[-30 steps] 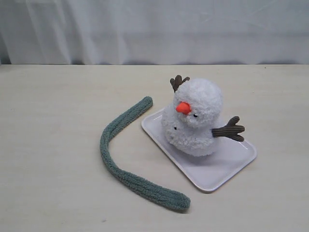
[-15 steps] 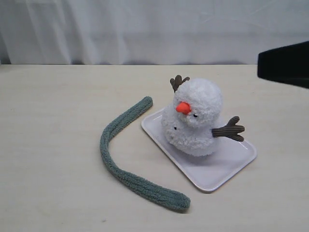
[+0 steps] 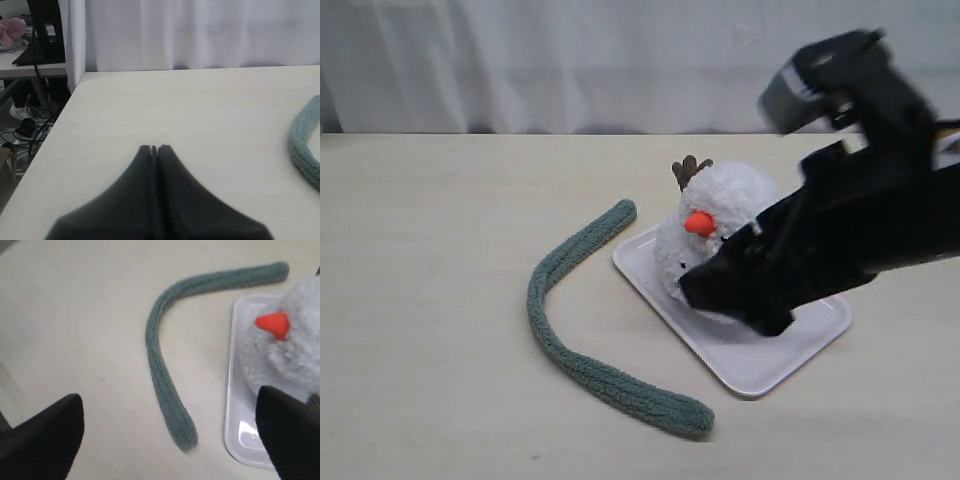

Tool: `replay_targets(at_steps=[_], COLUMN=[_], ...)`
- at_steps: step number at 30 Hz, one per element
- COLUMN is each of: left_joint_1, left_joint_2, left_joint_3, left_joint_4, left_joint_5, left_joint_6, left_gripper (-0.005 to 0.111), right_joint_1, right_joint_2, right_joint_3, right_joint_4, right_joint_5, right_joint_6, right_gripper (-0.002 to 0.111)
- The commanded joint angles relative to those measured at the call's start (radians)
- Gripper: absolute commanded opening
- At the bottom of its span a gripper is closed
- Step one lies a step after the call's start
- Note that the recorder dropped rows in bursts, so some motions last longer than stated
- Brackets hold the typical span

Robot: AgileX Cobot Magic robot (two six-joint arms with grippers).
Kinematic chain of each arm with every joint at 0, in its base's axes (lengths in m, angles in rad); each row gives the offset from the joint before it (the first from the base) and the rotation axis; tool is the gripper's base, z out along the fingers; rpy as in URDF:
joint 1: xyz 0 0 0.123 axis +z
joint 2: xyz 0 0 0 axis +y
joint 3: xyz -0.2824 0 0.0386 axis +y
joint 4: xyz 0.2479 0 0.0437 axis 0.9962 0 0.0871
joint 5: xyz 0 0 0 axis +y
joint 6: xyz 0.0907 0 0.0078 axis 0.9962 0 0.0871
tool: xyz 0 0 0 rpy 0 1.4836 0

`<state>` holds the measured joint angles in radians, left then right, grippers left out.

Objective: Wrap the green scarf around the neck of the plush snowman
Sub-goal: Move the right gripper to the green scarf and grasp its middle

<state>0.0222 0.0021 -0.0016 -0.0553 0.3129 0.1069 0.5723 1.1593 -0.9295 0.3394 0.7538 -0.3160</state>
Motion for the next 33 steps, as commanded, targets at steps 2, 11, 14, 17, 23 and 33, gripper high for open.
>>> replay_targets(at_steps=[2, 11, 14, 17, 23, 33], left_joint_1=[0.002, 0.002, 0.002, 0.002, 0.002, 0.002], left_joint_2=[-0.002, -0.002, -0.002, -0.002, -0.002, -0.002], left_joint_3=[0.002, 0.002, 0.002, 0.002, 0.002, 0.002], left_joint_4=[0.002, 0.002, 0.002, 0.002, 0.002, 0.002], left_joint_5=[-0.007, -0.007, -0.007, -0.007, -0.007, -0.007], left_joint_6=[-0.007, -0.007, -0.007, -0.007, -0.007, -0.007], left_gripper=[0.0, 0.0, 0.0, 0.0, 0.0, 0.0], right_joint_1=[0.161, 0.245, 0.245, 0.242, 0.242, 0.242], right_joint_2=[0.21, 0.576, 0.675, 0.758, 0.899, 1.07], right_joint_3=[-0.018, -0.267, -0.354, -0.426, -0.541, -0.694], right_joint_4=[-0.177, -0.146, -0.142, -0.162, -0.192, -0.334], right_joint_5=[-0.097, -0.098, -0.102, -0.102, -0.123, -0.129], right_joint_6=[0.188, 0.197, 0.2, 0.208, 0.216, 0.373], right_gripper=[0.086, 0.086, 0.086, 0.086, 0.086, 0.086])
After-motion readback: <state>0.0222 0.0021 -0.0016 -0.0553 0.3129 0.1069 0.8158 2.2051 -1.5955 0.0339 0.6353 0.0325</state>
